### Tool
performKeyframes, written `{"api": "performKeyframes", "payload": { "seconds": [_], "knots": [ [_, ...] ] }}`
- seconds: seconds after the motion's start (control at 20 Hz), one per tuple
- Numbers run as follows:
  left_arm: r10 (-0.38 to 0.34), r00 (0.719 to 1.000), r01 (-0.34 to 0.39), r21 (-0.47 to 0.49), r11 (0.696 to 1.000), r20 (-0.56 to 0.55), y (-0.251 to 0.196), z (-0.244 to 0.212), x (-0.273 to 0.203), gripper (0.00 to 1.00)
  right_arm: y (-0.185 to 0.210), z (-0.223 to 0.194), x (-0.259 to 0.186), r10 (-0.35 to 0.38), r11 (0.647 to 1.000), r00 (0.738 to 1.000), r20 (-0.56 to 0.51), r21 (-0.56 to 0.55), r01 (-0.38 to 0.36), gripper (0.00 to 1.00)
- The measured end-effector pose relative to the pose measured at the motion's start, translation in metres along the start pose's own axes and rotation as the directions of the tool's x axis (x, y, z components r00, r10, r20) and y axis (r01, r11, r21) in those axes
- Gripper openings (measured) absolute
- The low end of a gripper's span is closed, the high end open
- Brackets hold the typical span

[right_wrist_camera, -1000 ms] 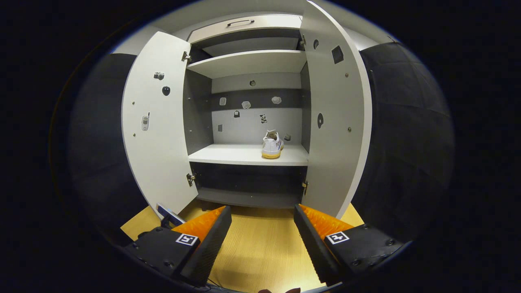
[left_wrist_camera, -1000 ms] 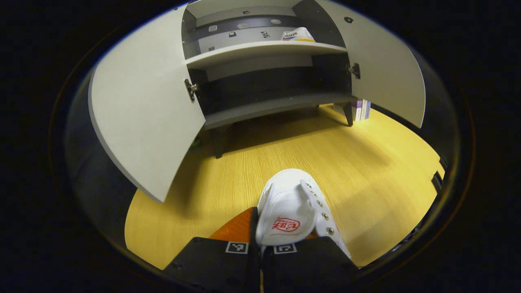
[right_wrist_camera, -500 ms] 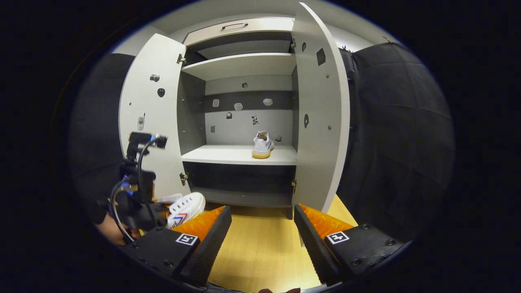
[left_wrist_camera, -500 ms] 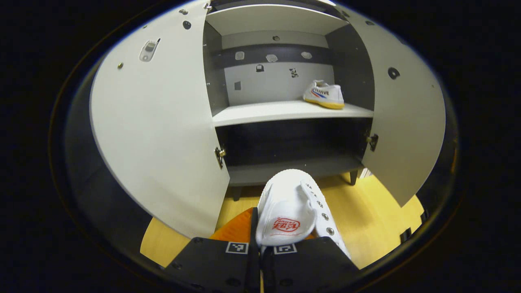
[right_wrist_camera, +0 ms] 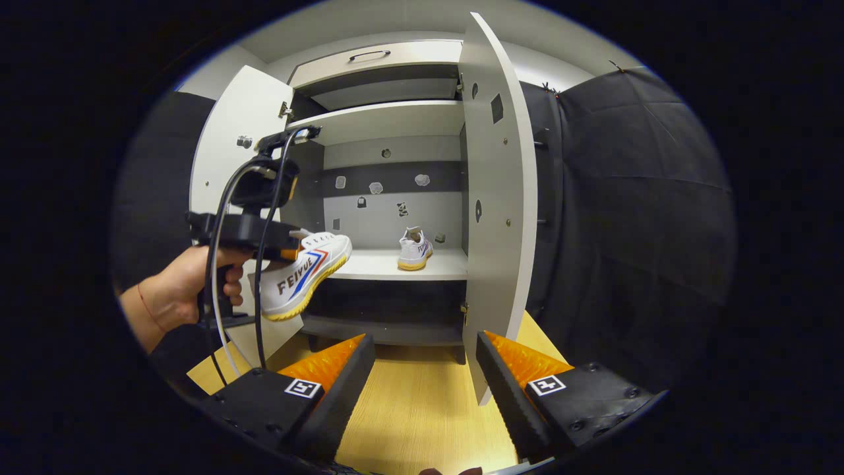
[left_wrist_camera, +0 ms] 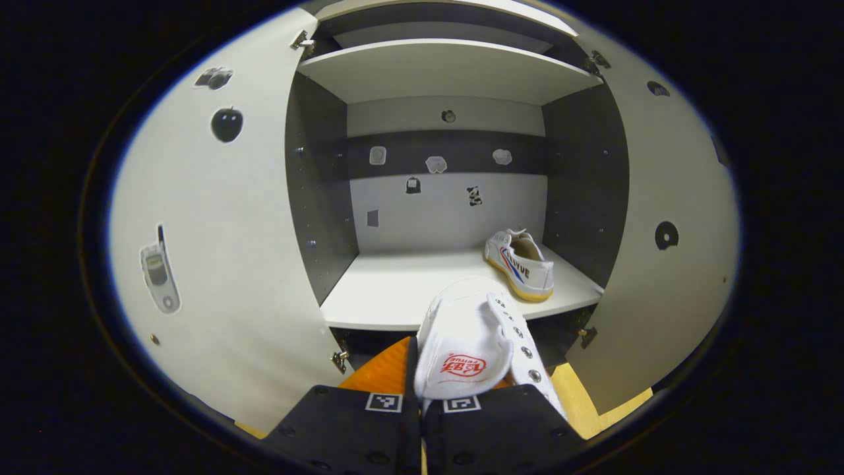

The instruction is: Grab one shoe with the right hand and put it into the shoe cabinet, grab the other shoe with the left hand and put it into the shoe cabinet; then close the right door with the right hand and the left door with the left hand.

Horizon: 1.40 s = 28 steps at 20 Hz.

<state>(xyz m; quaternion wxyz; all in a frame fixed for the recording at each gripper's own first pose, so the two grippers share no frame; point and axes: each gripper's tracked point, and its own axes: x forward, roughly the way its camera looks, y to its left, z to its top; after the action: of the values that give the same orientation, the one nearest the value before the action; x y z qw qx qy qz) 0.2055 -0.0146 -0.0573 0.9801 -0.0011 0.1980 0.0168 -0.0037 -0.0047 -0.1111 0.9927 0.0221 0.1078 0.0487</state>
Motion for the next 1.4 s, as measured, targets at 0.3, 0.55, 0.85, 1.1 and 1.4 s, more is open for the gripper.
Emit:
{"api": "performKeyframes", "payload": {
  "seconds": [0.3, 0.55, 0.85, 1.1, 1.4],
  "knots": [
    [0.029, 0.999, -0.029, 0.004, 1.0, -0.018, 0.006, 0.063, 0.066, 0.07, -0.019, 0.007, 0.008, -0.02, 0.999, 1.0, 0.014, 0.047, 0.019, 0.98],
    [0.134, 0.988, -0.129, 0.067, 0.989, -0.073, 0.028, 0.077, 0.148, 0.08, -0.028, 0.009, 0.012, -0.036, 0.998, 0.999, 0.023, 0.043, 0.035, 0.98],
    [0.194, 0.965, -0.173, 0.124, 0.977, -0.178, 0.037, 0.059, 0.228, 0.07, -0.053, 0.01, 0.018, -0.079, 0.996, 0.997, 0.019, 0.051, 0.078, 0.98],
    [0.205, 0.95, -0.188, 0.092, 0.978, -0.235, 0.036, 0.04, 0.269, 0.07, -0.066, 0.004, 0.023, -0.105, 0.993, 0.994, 0.005, 0.057, 0.105, 0.98],
    [0.217, 0.945, -0.189, 0.13, 0.973, -0.245, 0.034, 0.034, 0.282, 0.07, -0.066, 0.0, 0.029, -0.098, 0.993, 0.995, -0.012, 0.064, 0.099, 0.98]
  ]
}}
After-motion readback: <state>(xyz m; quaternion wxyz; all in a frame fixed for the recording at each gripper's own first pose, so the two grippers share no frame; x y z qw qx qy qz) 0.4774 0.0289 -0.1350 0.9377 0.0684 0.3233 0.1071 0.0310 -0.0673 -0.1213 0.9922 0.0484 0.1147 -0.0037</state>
